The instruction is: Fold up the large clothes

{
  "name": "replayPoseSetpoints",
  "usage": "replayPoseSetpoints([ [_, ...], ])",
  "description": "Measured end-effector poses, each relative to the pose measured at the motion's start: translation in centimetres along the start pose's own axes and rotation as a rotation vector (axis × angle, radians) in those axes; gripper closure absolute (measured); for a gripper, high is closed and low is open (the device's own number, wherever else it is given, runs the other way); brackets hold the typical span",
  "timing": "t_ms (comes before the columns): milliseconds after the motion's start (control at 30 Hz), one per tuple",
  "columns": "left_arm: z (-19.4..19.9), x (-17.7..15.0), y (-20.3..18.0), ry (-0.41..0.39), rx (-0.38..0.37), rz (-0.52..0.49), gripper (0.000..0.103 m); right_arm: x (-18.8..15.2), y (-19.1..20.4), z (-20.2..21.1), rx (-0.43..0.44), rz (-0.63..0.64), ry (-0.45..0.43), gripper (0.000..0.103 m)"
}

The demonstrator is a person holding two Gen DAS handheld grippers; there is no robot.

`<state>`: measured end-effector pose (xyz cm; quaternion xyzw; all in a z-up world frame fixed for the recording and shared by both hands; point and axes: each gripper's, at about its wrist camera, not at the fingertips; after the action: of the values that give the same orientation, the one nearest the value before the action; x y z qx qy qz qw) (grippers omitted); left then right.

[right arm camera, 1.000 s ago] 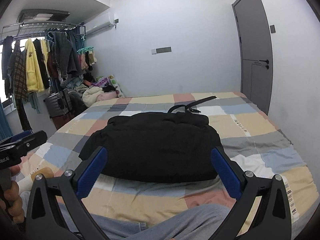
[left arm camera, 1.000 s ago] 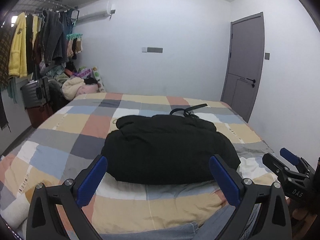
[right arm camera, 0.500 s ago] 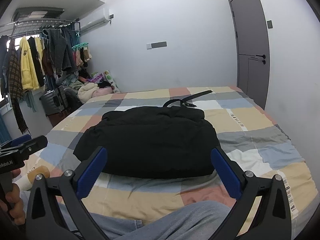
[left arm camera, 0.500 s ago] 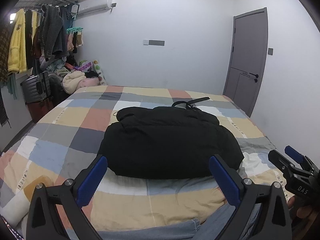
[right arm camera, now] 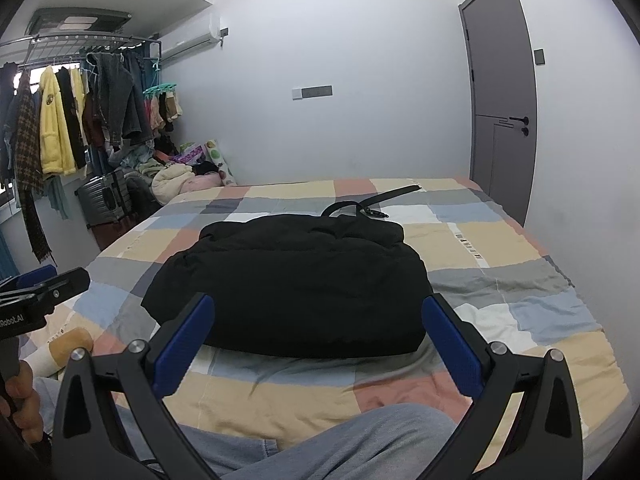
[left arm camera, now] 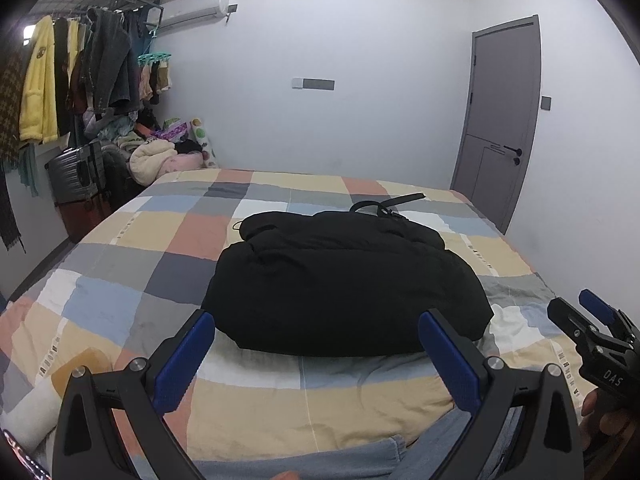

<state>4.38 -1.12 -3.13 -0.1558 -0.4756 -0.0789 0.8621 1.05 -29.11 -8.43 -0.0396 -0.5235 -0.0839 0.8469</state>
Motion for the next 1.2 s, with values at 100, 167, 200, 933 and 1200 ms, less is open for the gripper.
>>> replayPoseSetpoints([
  [100, -0.05, -0.02, 0.1, 0.003, 0.004, -0.001, 0.0, -0.12, -0.02, -0.04, -0.002, 0.003, 0.005, 0.0],
  [167, -0.15, -0.04, 0.03, 0.009, 0.004, -0.006, 0.0, -0.18, 0.11, -0.08, -0.003, 0.007, 0.008, 0.0],
  [200, -0.21, -0.06, -0.01, 0.012, 0.004, -0.007, 0.0, -0.19, 0.12, -0.08, -0.004, 0.009, 0.008, 0.0],
  [933, 0.08, -0.18, 0.05, 0.017, 0.009, 0.005, 0.0, -0.61, 0.15, -0.13, -0.025, 0.02, -0.001, 0.0],
  [1200, 0.02, -0.24, -0.07, 0.019, 0.014, -0.004, 0.0, -0.65, 0.19, -0.08, -0.024, 0.018, 0.002, 0.0],
])
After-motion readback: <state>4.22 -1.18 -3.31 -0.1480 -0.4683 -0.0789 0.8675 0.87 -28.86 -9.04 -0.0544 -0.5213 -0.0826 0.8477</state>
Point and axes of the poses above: each gripper's, at about its wrist camera, not at the fingertips, and z roughly against the way its jaws point, y to its left, x to its top, and after that the axes turned 13 degrees about -x, right-handed
